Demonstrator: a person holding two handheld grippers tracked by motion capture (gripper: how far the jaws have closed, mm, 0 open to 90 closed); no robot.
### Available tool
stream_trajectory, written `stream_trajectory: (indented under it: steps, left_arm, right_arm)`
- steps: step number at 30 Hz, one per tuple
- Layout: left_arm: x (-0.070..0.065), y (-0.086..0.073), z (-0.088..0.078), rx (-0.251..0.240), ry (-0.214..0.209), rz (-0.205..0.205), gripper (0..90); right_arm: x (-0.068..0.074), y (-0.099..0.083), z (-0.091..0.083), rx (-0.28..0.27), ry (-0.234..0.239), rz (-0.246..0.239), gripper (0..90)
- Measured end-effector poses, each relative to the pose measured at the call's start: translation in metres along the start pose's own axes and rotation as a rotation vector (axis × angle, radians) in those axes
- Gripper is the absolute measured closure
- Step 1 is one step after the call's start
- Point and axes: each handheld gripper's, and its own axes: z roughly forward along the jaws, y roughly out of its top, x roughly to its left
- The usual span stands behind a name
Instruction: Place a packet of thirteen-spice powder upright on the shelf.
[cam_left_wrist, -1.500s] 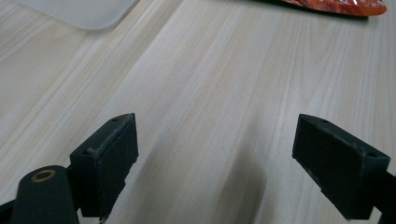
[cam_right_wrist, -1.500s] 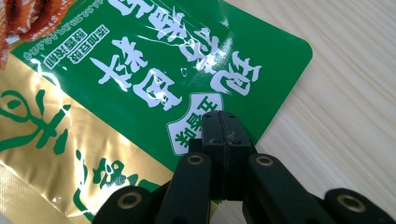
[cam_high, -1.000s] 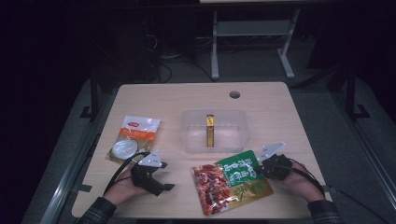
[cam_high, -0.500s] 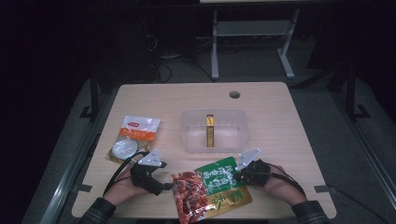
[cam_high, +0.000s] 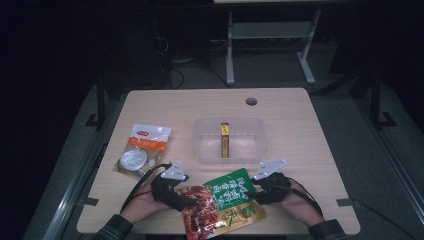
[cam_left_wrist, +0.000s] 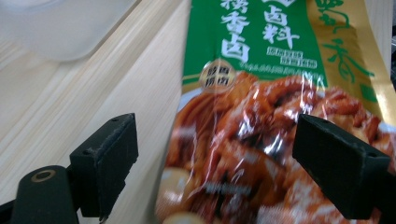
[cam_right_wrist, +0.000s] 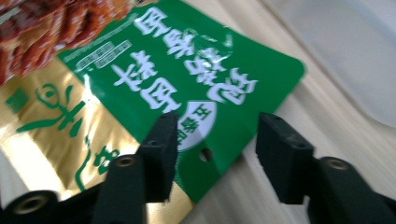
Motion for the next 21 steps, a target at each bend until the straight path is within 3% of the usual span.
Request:
stream_trajectory:
  steps: [5,7,12,21]
  left_arm:
    - [-0.005,0.009,0.012,0.029,0.001,0.037,13.8]
    - [-0.006,0.011,0.017,0.037,0.0,0.031,13.8]
    - [-0.006,0.014,0.027,0.057,-0.007,0.033,13.8]
    - [-0.003,0.014,0.035,0.055,-0.046,0.01,13.4]
  right_arm:
    - [-0.002,-0.008,-0.01,-0.05,-0.06,0.065,35.4]
    - [-0.006,-0.012,-0.014,-0.071,-0.063,0.094,33.9]
    - [-0.016,-0.019,-0.015,-0.062,-0.05,0.141,31.4]
    - [-0.018,-0.019,-0.01,-0.062,-0.038,0.119,28.1]
